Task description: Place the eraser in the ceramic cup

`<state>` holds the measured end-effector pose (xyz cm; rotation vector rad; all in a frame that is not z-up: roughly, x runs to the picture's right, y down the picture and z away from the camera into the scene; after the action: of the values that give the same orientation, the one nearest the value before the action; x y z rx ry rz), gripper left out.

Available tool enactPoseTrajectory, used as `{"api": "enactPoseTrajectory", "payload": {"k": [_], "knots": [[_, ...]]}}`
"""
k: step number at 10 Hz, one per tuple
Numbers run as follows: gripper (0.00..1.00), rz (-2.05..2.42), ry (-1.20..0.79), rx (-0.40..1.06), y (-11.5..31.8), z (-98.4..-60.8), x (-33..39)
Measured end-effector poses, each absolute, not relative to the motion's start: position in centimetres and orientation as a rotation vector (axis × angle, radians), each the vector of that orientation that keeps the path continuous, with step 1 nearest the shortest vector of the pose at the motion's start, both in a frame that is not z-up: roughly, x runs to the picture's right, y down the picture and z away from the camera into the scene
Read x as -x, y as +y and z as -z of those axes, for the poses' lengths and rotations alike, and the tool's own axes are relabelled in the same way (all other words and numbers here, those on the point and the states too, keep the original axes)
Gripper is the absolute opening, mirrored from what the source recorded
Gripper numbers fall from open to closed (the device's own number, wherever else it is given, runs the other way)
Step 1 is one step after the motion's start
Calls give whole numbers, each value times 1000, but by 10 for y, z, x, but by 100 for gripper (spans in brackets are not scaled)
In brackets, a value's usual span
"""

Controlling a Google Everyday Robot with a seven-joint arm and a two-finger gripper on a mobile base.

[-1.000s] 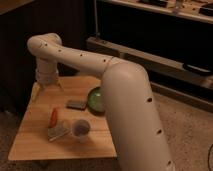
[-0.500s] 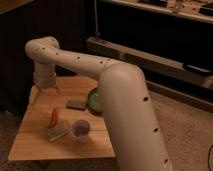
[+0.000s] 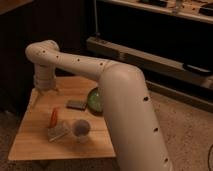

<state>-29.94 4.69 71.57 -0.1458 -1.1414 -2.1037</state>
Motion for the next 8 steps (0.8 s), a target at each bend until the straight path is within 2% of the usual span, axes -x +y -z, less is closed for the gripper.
{"api": "enactPoseTrajectory", "payload": {"k": [5,8], "knots": [[80,2168,-994,140,31,-736,291],[80,2163,-929,80,7,-759,256]]}}
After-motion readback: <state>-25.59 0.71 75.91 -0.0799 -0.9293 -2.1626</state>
